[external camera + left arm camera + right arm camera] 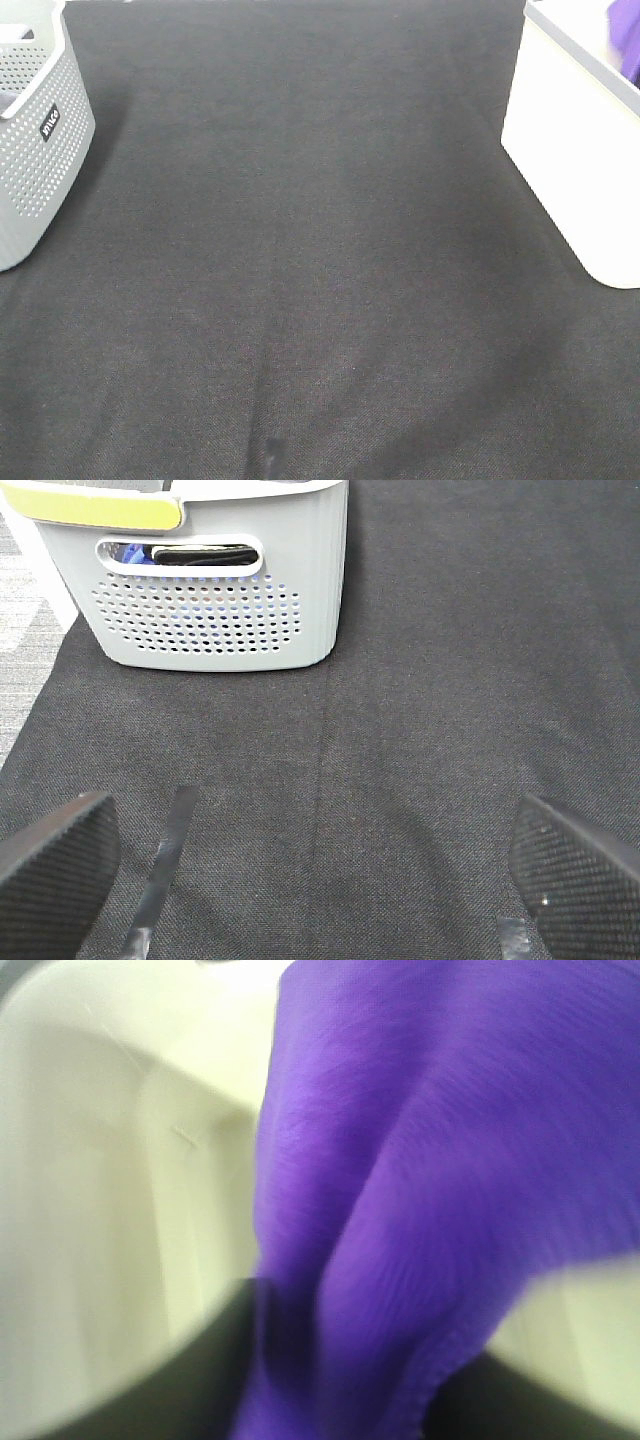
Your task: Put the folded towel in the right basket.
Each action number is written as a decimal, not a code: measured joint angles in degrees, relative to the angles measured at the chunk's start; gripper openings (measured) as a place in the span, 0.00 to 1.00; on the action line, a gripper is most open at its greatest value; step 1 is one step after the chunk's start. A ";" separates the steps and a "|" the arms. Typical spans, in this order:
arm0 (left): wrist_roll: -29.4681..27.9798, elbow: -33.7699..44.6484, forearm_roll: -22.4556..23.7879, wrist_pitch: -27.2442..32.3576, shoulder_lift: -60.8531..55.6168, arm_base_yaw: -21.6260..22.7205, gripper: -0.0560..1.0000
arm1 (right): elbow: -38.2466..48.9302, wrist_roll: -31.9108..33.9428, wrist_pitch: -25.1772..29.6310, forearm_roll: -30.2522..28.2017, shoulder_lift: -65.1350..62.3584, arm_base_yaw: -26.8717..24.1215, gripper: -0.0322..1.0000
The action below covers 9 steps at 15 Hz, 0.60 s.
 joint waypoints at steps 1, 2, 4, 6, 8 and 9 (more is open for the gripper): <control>0.00 0.00 0.00 0.00 0.00 0.00 0.99 | 0.74 0.00 0.00 0.00 0.23 0.00 0.75; 0.00 0.00 0.00 0.00 0.00 0.00 0.99 | 1.03 -0.06 0.00 0.00 0.40 0.00 0.88; 0.00 0.00 0.00 0.00 0.00 0.00 0.99 | 1.20 -0.06 0.00 2.01 0.29 0.00 0.96; 0.00 0.00 0.00 0.00 0.00 0.00 0.99 | 1.20 0.97 0.00 3.67 -0.34 1.03 0.97; 0.00 0.00 0.00 0.00 0.00 0.00 0.99 | 1.20 1.55 0.00 2.46 -2.06 4.93 0.97; 0.00 0.00 0.00 0.00 0.00 0.00 0.99 | 1.26 2.69 0.00 0.63 -3.72 7.16 0.97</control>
